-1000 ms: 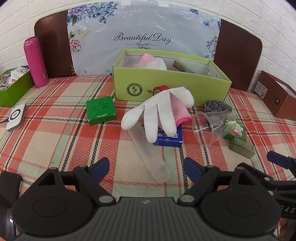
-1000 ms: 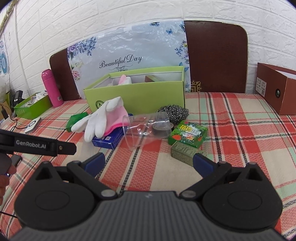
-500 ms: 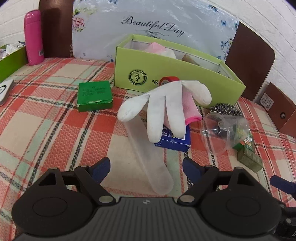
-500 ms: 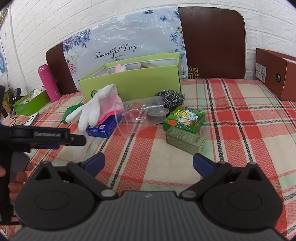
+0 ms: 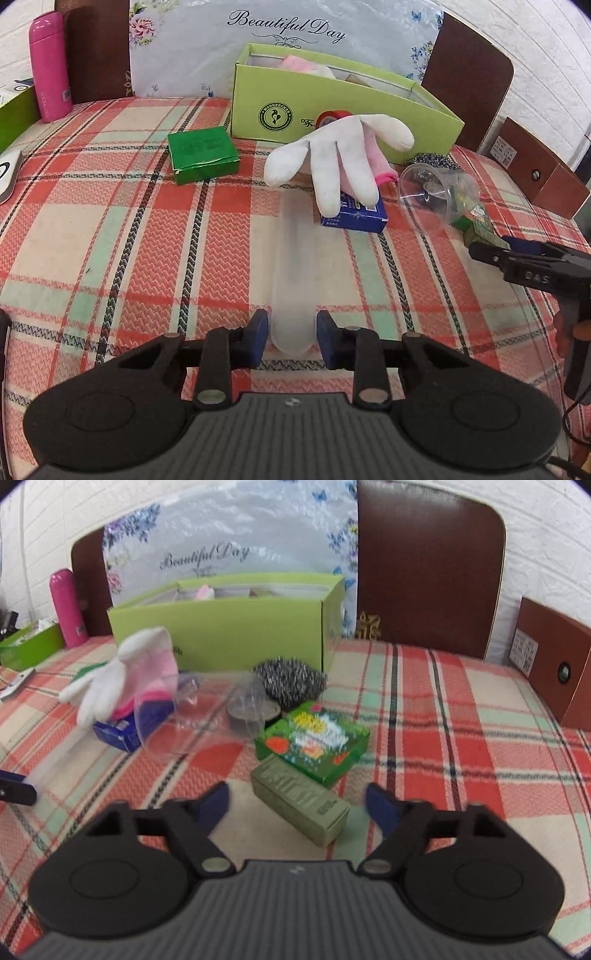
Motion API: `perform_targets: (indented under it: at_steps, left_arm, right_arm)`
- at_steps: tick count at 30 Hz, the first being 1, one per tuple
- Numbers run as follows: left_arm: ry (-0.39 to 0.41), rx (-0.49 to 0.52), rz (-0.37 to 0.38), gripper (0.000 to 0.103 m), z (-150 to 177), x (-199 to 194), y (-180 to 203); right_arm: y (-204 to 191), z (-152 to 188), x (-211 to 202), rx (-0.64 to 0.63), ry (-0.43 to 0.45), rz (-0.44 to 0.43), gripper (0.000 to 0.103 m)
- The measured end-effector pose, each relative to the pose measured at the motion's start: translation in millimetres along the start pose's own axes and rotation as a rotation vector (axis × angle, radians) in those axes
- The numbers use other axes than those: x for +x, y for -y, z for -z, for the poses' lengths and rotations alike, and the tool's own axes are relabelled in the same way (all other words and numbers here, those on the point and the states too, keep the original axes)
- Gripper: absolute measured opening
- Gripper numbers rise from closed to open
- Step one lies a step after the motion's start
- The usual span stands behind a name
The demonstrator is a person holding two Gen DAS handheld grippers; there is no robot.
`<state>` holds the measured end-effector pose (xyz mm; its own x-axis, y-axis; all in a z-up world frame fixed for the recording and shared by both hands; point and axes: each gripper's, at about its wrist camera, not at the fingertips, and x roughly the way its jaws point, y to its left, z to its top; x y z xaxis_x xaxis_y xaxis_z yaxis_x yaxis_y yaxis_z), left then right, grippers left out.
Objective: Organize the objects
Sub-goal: 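Grasp the frosted plastic tube with the left tool while the right tool grasps the olive-green box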
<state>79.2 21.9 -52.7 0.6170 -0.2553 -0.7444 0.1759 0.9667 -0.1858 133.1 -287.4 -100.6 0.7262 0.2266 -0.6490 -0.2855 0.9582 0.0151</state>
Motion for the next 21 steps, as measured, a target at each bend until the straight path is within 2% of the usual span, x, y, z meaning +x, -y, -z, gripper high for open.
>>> perform_targets:
  at_steps: [2, 4, 6, 8, 11, 12, 14, 17, 19, 21]
  left_arm:
    - [-0.005, 0.019, -0.004, 0.028, 0, 0, 2]
    - [-0.01, 0.064, -0.013, 0.028, 2, -2, 6]
    - [-0.017, 0.104, -0.014, 0.028, 6, -5, 11]
    - [-0.026, 0.123, -0.004, 0.028, 12, -10, 14]
    - [-0.029, 0.114, 0.012, 0.028, 18, -17, 15]
    - [-0.022, 0.106, 0.008, 0.029, 18, -16, 16]
    - [-0.019, 0.092, -0.006, 0.031, 15, -12, 17]
    - [-0.002, 0.067, -0.01, 0.036, 7, -5, 20]
    - [0.003, 0.06, -0.011, 0.045, 2, 1, 23]
    - [0.008, 0.067, -0.005, 0.045, -1, 5, 27]
  right_arm:
    - [-8, 7, -5, -0.001, -0.015, 0.003, 0.029]
    - [-21, 13, -15, -0.004, -0.031, 0.0, 0.022]
    - [-35, 19, -26, -0.003, -0.046, -0.016, 0.022]
    - [-50, 26, -37, 0.0, -0.056, -0.069, 0.022]
    - [-68, 36, -46, 0.005, -0.069, -0.152, 0.023]
    - [-73, 37, -47, -0.001, -0.071, -0.171, 0.027]
    - [-80, 37, -47, -0.013, -0.065, -0.184, 0.038]
    - [-83, 33, -46, -0.02, -0.064, -0.177, 0.038]
    - [-83, 32, -45, -0.019, -0.064, -0.175, 0.039]
    - [-83, 33, -46, -0.019, -0.066, -0.172, 0.039]
